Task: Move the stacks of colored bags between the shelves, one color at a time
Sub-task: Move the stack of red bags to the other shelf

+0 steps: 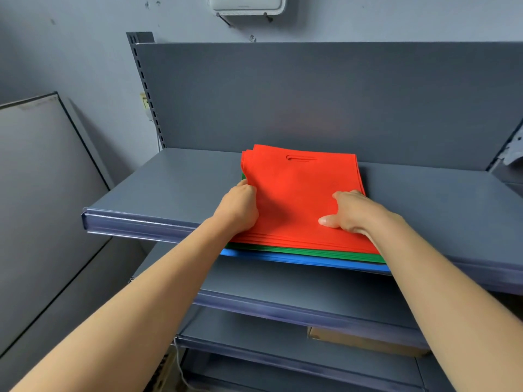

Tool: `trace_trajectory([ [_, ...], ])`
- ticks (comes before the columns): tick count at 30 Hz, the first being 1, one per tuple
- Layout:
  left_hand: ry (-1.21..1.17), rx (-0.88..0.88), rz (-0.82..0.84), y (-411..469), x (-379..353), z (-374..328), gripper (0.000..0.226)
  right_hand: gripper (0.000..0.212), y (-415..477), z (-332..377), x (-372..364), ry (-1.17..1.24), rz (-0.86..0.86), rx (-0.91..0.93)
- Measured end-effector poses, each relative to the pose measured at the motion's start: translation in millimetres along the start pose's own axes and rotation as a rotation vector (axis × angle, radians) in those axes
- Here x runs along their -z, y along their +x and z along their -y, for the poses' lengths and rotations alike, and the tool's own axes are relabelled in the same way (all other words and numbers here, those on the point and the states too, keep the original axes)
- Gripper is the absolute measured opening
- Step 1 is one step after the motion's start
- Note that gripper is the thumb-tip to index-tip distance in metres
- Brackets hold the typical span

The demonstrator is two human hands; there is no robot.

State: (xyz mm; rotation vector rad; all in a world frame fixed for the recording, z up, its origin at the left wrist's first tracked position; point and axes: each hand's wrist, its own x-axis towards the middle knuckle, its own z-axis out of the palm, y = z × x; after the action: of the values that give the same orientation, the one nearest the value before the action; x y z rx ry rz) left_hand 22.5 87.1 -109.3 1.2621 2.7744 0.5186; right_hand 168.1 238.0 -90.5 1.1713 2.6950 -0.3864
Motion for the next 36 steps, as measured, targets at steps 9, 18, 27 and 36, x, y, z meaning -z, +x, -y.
trace_trajectory([
  [9, 0.081, -0.108, 0.043, 2, 5, -6, 0.043, 0.074, 1, -1, -4, 0.015, -0.010, -0.006],
  [18, -0.004, 0.024, 0.007, 3, 11, -9, 0.035, 0.074, 0, 4, -5, 0.019, -0.031, -0.052],
  [27, -0.091, 0.205, -0.249, -14, 50, 12, 0.039, 0.073, -5, 30, -1, 0.169, -0.137, 0.080],
  [36, -0.135, 0.348, -0.119, -27, 37, 52, 0.039, 0.077, 3, 62, -10, 0.453, -0.199, 0.061],
])
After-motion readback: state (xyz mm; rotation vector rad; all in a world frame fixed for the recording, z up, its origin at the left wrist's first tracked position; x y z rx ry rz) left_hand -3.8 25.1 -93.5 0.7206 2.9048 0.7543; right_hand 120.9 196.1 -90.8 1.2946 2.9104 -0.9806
